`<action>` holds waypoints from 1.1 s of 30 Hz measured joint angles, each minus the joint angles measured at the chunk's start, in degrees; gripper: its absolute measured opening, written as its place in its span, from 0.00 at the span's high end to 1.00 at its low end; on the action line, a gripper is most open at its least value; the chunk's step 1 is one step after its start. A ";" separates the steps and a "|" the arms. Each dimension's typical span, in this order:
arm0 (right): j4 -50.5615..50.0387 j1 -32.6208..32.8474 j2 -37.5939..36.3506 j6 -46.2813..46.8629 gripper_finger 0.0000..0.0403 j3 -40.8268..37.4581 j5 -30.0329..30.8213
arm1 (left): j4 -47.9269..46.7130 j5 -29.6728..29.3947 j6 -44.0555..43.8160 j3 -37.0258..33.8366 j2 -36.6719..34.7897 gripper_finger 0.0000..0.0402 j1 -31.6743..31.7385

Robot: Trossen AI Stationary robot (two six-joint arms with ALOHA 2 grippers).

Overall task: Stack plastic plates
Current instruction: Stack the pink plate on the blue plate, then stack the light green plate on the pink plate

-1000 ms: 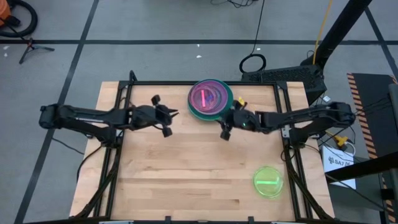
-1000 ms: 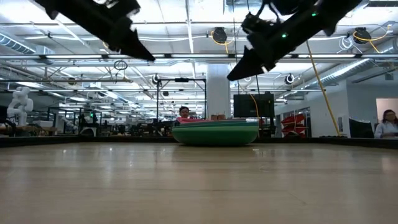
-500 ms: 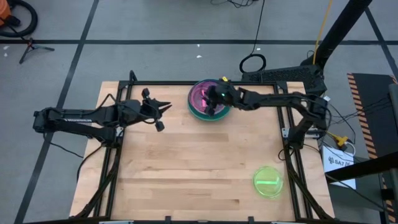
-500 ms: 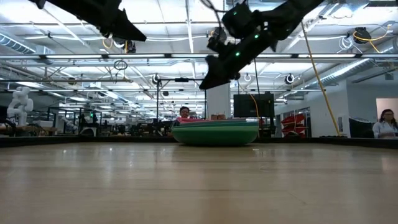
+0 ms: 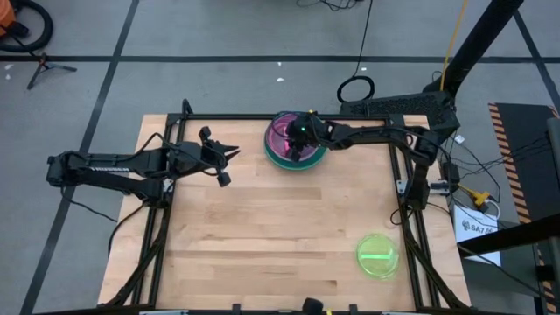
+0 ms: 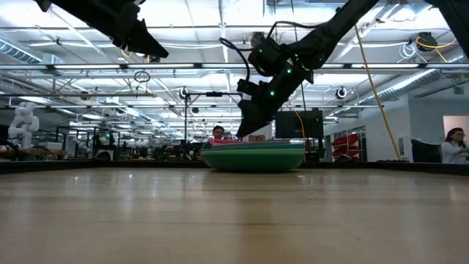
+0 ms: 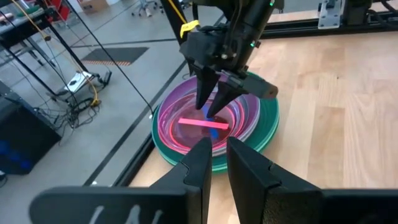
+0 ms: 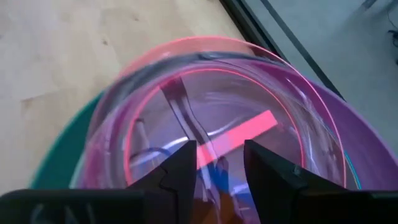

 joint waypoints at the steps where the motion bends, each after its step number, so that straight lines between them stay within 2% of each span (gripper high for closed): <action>1: 0.03 -0.20 0.23 -0.14 0.68 0.00 0.00 | 0.00 0.00 0.00 0.00 0.00 0.86 0.00; 13: -5.19 -3.21 1.78 -0.20 0.68 0.13 0.26 | -1.04 0.00 -0.11 0.00 0.00 0.86 0.00; 19: -8.01 -3.88 -0.20 0.07 0.68 0.07 0.36 | -1.07 0.00 -0.11 0.00 0.00 0.86 0.00; 25: -12.92 -2.01 -7.41 3.79 0.68 0.02 0.17 | -1.03 0.01 -0.22 0.00 0.00 0.86 0.00; 30: -24.78 2.16 -15.35 11.31 0.68 0.00 -0.08 | -1.12 0.02 -0.80 0.00 0.00 0.86 0.00; 33: -33.31 5.38 -19.74 18.10 0.68 0.02 -4.07 | -1.84 0.04 -1.27 0.00 0.00 0.86 0.00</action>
